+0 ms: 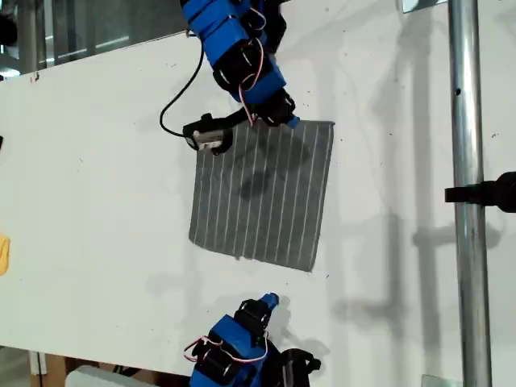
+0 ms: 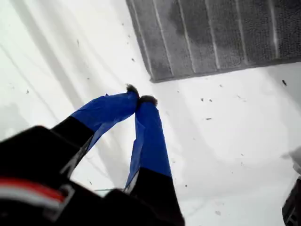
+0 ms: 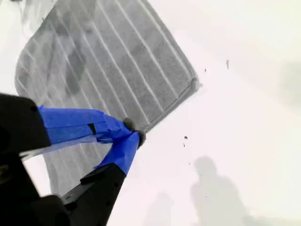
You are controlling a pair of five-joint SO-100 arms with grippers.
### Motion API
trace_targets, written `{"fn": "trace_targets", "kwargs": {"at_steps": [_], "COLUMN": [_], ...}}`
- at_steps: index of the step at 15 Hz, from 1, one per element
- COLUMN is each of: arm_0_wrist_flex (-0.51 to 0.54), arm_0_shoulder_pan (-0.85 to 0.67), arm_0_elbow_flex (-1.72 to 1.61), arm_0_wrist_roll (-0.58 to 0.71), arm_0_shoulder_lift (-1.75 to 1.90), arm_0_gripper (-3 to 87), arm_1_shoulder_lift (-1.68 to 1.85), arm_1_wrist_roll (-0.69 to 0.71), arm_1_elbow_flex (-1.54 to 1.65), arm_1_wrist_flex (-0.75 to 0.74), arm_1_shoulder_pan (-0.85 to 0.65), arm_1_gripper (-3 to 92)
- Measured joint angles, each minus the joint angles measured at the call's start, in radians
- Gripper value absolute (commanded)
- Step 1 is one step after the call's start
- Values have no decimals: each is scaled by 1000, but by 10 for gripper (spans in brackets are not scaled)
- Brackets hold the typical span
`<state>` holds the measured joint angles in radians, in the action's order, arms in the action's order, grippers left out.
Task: Grasp corners of a towel and fold twice.
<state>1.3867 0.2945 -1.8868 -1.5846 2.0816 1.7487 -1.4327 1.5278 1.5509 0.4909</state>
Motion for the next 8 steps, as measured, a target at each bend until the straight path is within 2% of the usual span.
{"fn": "trace_targets", "kwargs": {"at_steps": [1, 2, 3, 4, 6, 8], "arm_0_wrist_flex": [3, 9, 11, 11, 12, 15], "arm_0_shoulder_pan": [17, 29, 37, 41, 41, 48], "arm_0_elbow_flex": [75, 126, 155, 163, 163, 163], "arm_0_wrist_roll": [17, 34, 48, 51, 55, 55], "arm_0_shoulder_lift": [-74, -129, -160, -166, -178, -181], "arm_0_gripper": [-26, -23, -7, 78, 62, 59], "arm_1_shoulder_lift": [-55, -92, -115, -141, -195, -278], "arm_1_wrist_roll": [0, -11, -35, -38, -23, 3], "arm_1_elbow_flex": [-55, -84, -94, -95, -78, -40], "arm_1_wrist_flex": [28, 57, 83, 107, 94, 60], "arm_1_shoulder_pan": [43, 78, 103, 115, 112, 104], "arm_1_gripper": [94, 279, 322, 351, 407, 414]}}
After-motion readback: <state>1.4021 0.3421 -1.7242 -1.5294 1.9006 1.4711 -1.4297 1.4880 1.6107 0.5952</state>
